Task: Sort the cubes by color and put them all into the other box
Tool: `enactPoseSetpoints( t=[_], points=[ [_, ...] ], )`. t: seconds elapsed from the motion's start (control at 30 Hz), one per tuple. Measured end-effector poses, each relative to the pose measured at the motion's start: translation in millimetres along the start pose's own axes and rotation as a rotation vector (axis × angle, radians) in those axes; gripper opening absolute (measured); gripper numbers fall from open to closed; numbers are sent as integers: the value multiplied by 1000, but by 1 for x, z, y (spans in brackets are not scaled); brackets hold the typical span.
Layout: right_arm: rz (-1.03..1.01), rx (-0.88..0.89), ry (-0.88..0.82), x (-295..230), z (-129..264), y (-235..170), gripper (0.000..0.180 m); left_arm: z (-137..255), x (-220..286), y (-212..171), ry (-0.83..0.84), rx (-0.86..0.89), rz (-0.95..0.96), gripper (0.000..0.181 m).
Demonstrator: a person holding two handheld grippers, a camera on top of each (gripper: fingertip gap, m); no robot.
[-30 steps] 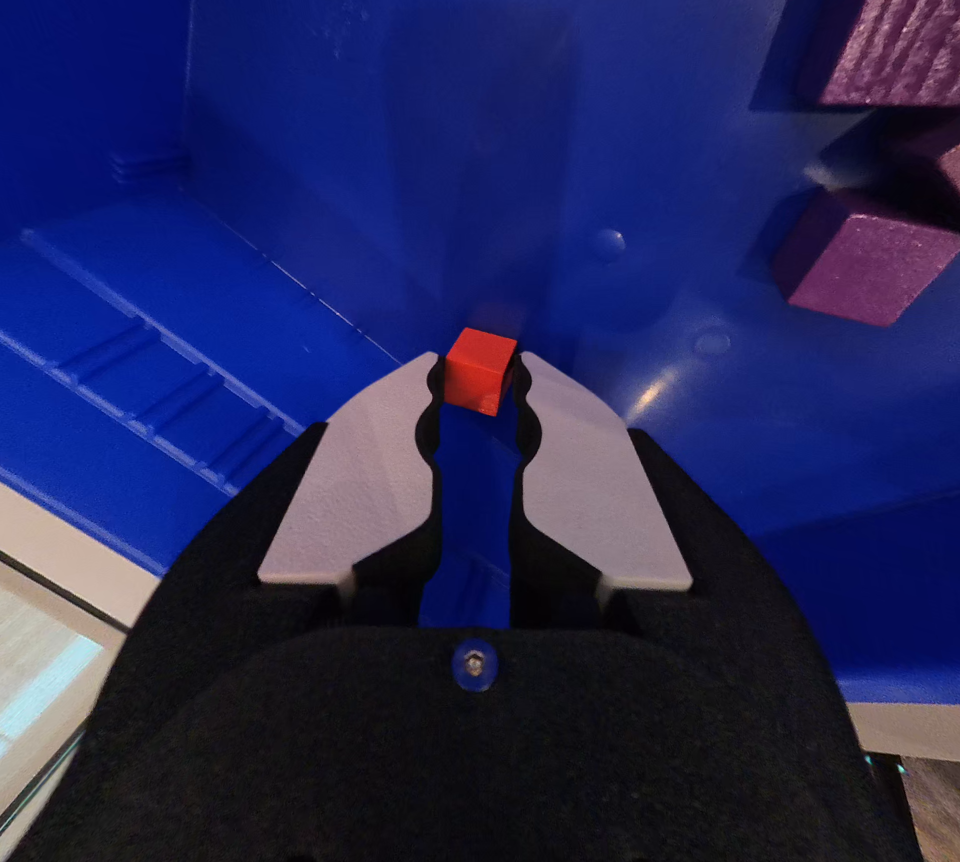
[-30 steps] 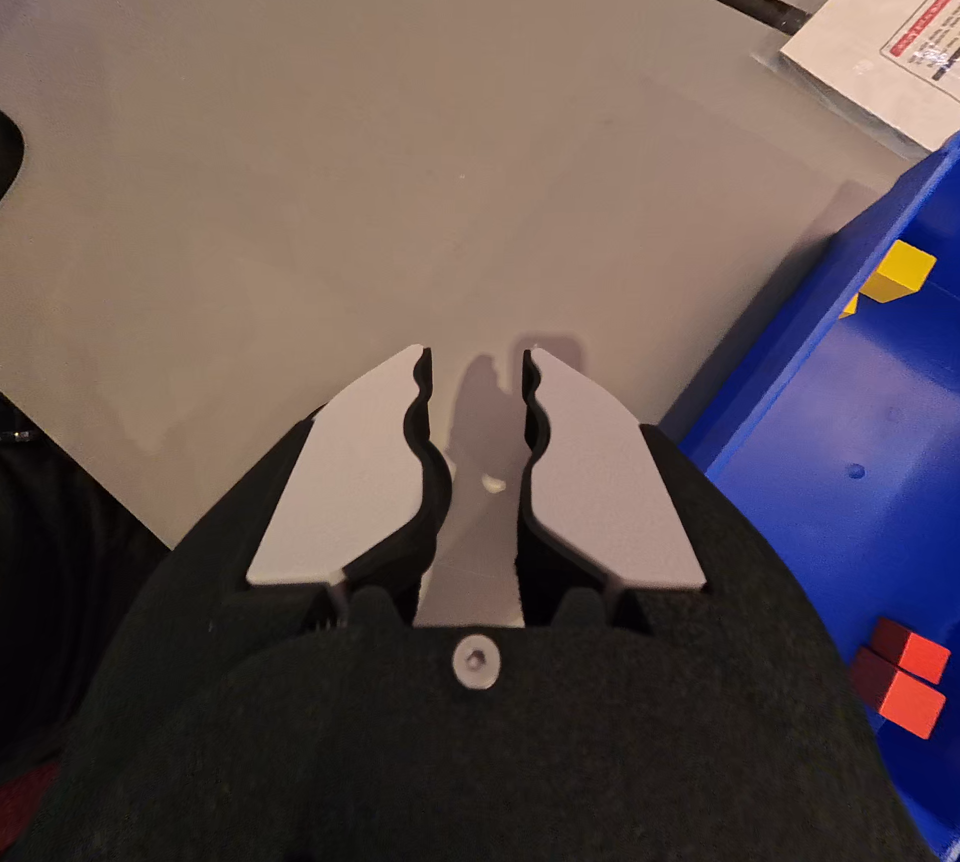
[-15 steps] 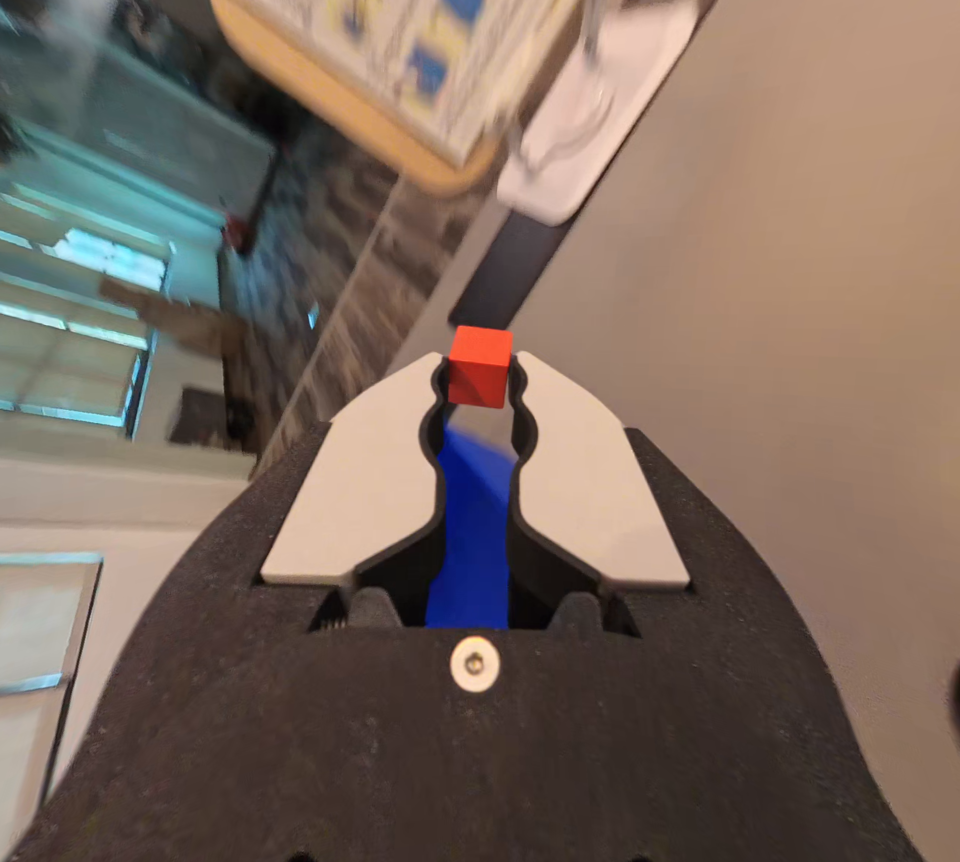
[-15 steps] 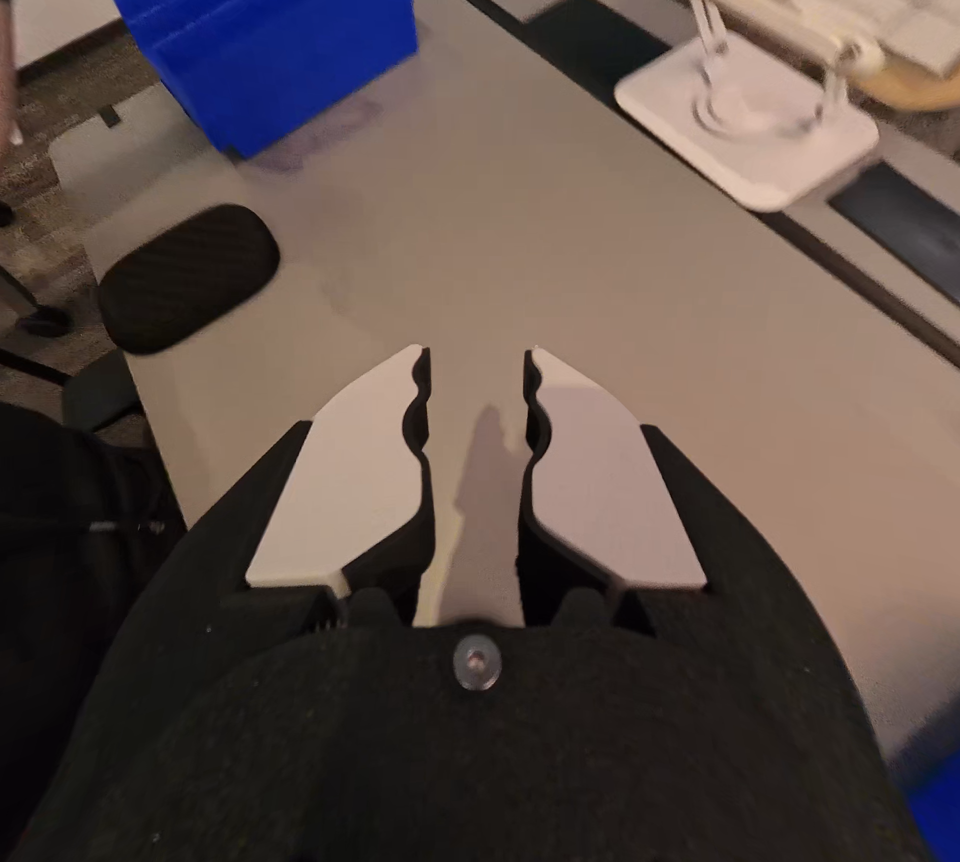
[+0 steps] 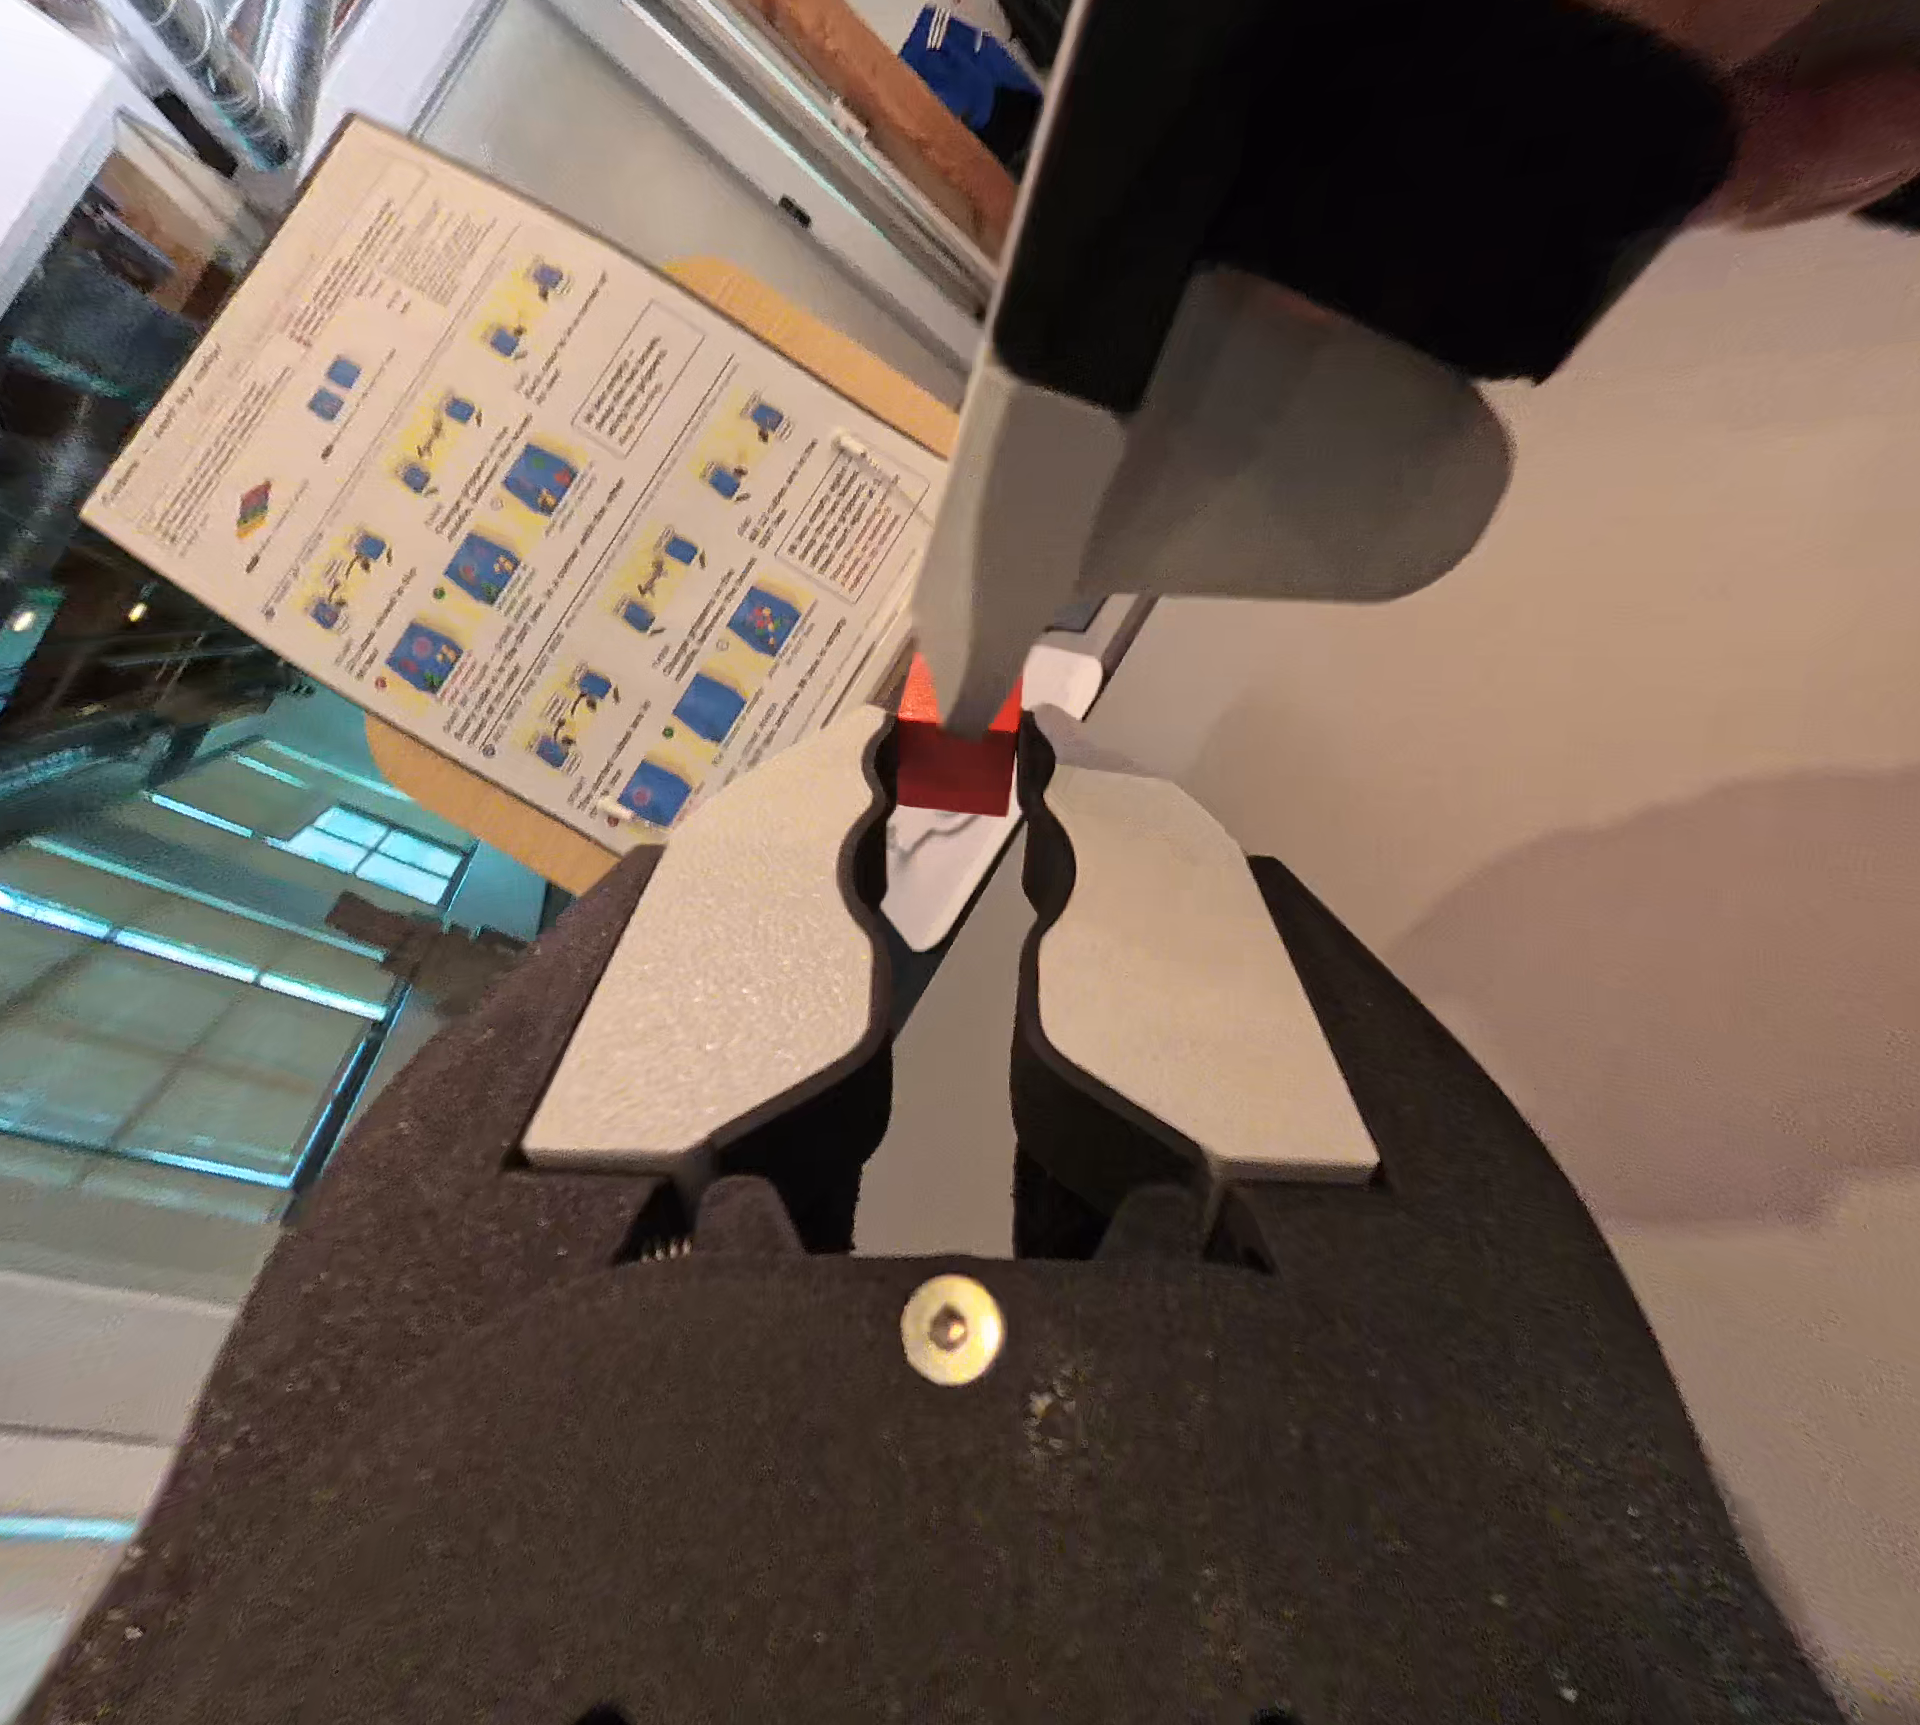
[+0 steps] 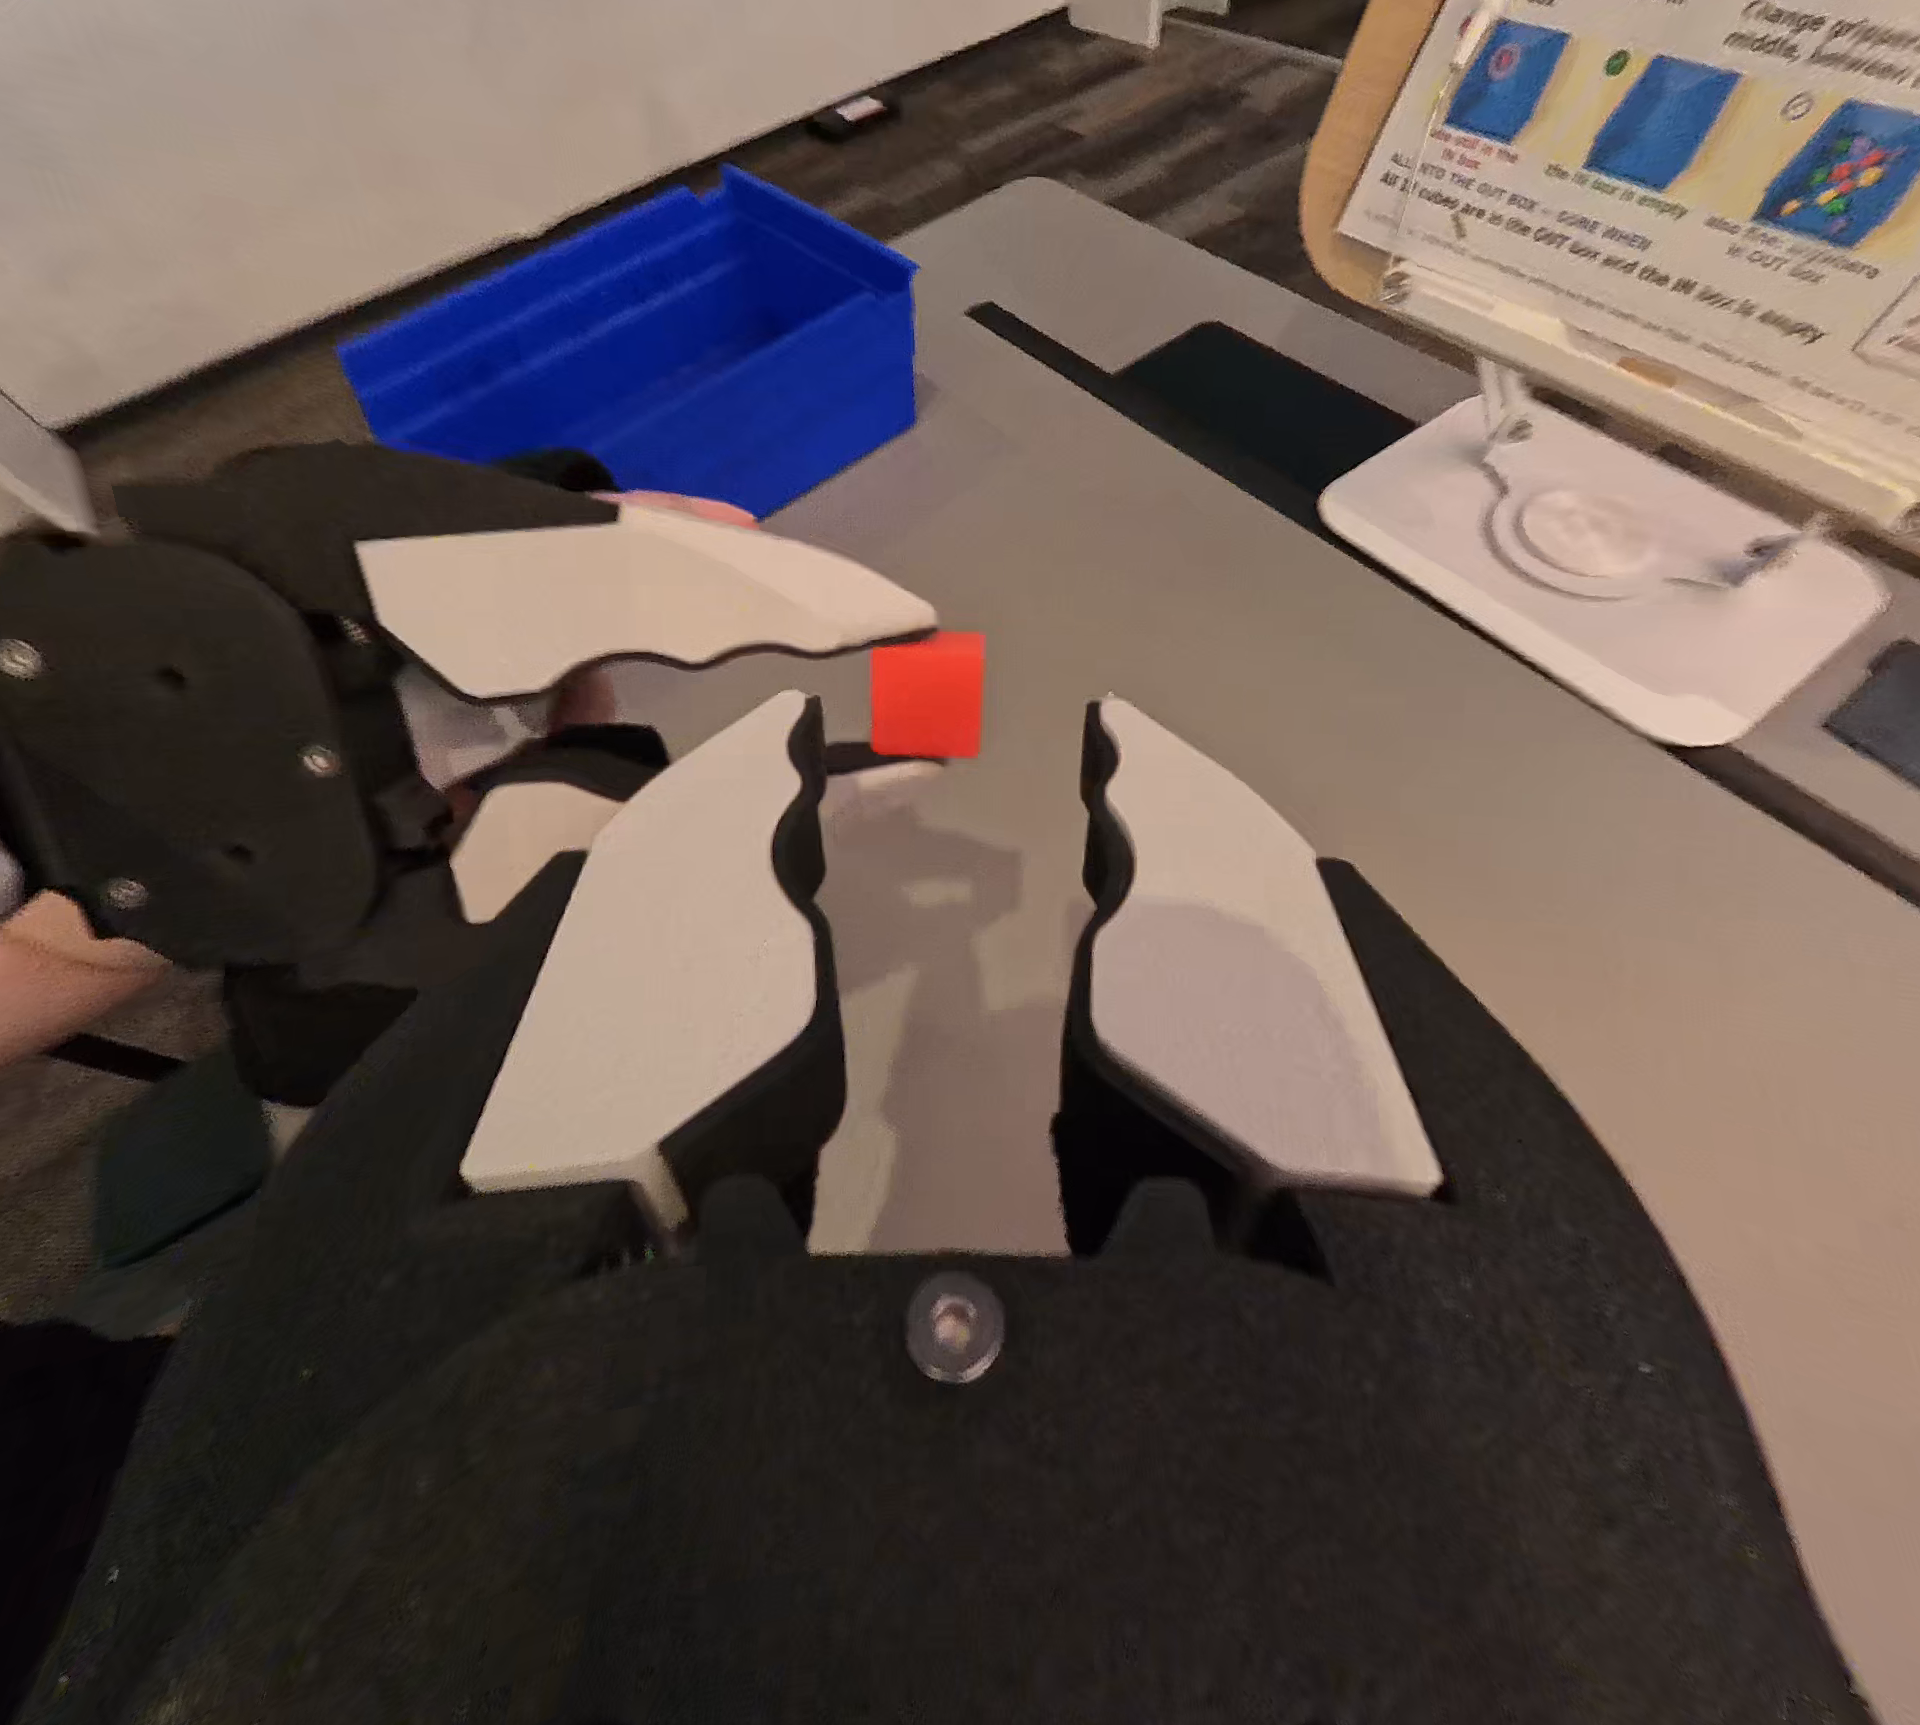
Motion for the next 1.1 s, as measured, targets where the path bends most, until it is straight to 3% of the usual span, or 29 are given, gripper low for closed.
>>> enactPoseSetpoints(
  t=[0.13, 0.2, 0.37, 0.47, 0.57, 0.73, 0.87, 0.93, 1.1],
  points=[
    [-44, -50, 36, 3, -5, -11, 44, -4, 9, 11, -20, 16, -40, 21],
    [-14, -59, 62, 1, -6, -14, 24, -5, 13, 15, -34, 11, -54, 21],
    [20, -59, 36, 9, 0, -21, 22, -5, 21, 15, -42, 10, -36, 22],
    [16, -72, -8, 31, 19, -30, 22, -1, 31, 2, -94, -31, 18, 21],
    [6, -122, -162, 91, 65, -50, 22, 11, 39, -27, -145, -93, 84, 21],
    [-191, -384, -543, 250, 196, -126, 22, 43, 35, -91, -151, -244, 161, 22],
    [-499, -648, -625, 327, 277, -218, 23, 65, 35, -120, -147, -304, 243, 21],
    [-621, -748, -602, 341, 290, -257, 22, 70, 37, -126, -144, -313, 275, 21],
    [-664, -952, -647, 363, 298, -319, 23, 71, 38, -131, -136, -342, 278, 22]
  ],
)
Point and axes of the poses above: each gripper's, where its closed fingertips meet, z back along the fingers, y out of its top, x = y × z across the jaws, the point moved 2 cm from there along z, back along the fingers, and after that the axes turned 9 degrees about -y, right-handed, at the moved point
